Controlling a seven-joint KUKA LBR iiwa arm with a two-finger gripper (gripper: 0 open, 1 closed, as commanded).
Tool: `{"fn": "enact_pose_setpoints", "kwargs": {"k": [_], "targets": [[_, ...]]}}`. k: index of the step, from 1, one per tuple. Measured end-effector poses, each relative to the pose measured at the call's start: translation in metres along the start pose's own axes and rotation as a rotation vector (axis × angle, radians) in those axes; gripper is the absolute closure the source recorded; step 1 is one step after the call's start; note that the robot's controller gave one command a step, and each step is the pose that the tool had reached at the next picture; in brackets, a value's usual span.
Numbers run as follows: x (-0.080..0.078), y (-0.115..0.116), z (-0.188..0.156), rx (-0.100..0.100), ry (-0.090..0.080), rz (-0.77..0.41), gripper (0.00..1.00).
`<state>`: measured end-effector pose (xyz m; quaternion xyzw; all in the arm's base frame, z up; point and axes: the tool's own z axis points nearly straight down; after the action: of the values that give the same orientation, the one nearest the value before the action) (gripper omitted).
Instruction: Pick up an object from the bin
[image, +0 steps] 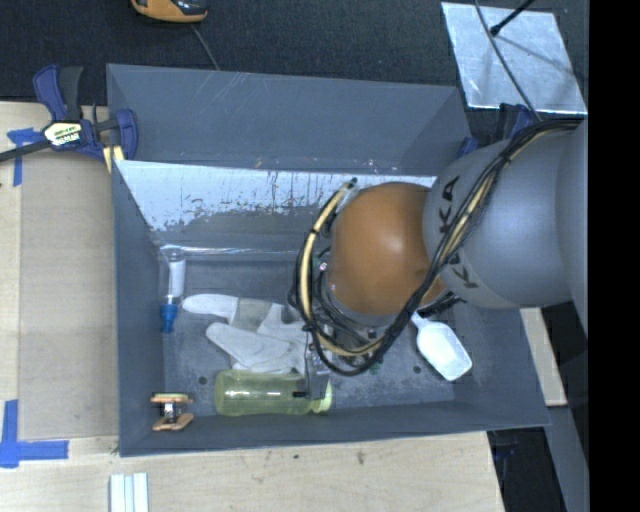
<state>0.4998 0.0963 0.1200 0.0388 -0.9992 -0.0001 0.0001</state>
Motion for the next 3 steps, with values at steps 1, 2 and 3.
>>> {"fn": "enact_pose_setpoints", "kwargs": {"k": [1, 2, 3], "targets": [[-0.031, -0.026, -0.011, 0.003, 0.000, 0.081, 0.00], [-0.035, 0.009, -0.064, 0.001, 0.003, 0.123, 0.00], [-0.042, 0.024, -0.044, -0.003, -0.016, 0.101, 0.00]]}}
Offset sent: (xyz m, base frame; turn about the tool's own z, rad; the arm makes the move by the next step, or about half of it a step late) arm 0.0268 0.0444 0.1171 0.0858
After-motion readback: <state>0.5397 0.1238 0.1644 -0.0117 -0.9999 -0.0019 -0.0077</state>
